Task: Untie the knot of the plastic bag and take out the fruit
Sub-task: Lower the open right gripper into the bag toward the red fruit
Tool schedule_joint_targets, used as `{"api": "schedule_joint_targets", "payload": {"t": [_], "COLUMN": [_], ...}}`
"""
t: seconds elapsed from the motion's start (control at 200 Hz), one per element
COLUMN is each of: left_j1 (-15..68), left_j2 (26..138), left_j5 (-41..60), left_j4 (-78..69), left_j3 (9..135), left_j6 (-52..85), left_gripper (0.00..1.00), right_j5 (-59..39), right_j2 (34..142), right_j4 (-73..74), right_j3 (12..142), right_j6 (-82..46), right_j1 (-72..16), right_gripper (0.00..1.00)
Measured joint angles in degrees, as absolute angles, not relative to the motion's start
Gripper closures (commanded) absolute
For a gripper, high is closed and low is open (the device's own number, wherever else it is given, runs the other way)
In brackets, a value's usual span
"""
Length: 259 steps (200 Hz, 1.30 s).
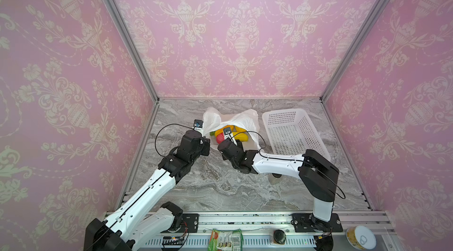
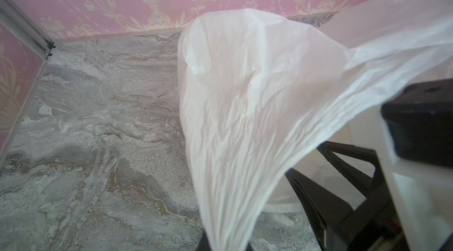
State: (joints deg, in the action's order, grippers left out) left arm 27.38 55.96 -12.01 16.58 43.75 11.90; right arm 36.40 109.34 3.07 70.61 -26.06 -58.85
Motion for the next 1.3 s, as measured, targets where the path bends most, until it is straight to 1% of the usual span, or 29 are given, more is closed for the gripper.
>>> {"api": "schedule_joint_targets", "payload": {"t": [0.065,0.155,0.23,0.325,0.44,0.515,0.675,0.891,1.131,1.296], "left_j1": [27.4,27.2,27.2,27.2,27.2,27.2,27.2,27.2,27.2,27.2], "left_j2": [55.8,54.7,53.8,53.9,55.0,55.3,55.3,55.3,55.3,56.0], "left_j5": [-13.0,-13.4,-13.5,-13.9,-13.9,-13.9,-14.0,-14.0,-13.8,-13.2], "left_j4": [16.6,16.6,16.4,16.3,16.4,16.4,16.4,16.4,16.3,16.3], "left_j3": [43.7,43.7,43.7,43.7,43.7,43.7,43.7,43.7,43.7,43.7], "left_j6": [11.9,11.9,11.9,11.9,11.9,11.9,11.6,11.2,11.2,11.2], "left_gripper": [1.0,1.0,1.0,1.0,1.0,1.0,1.0,1.0,1.0,1.0], "right_j5": [36.3,35.4,34.1,32.7,31.9,32.1,33.8,36.2,36.9,34.9], "right_j2": [110.0,111.6,114.1,116.5,116.9,116.4,114.3,114.0,122.5,128.0], "right_j4": [5.5,8.3,9.9,10.7,10.9,10.2,8.2,6.8,4.1,1.9], "right_j3": [68.5,65.6,65.3,65.4,65.4,65.8,69.1,75.2,85.9,89.4], "right_j6": [-27.5,-29.1,-30.2,-31.2,-31.5,-30.9,-28.8,-25.8,-23.7,-23.5], "right_j1": [-59.0,-59.4,-59.5,-60.0,-60.4,-60.4,-59.7,-58.3,-54.8,-52.8], "right_gripper": [0.31,0.28,0.26,0.22,0.12,0.08,0.04,0.03,0.0,0.0]}}
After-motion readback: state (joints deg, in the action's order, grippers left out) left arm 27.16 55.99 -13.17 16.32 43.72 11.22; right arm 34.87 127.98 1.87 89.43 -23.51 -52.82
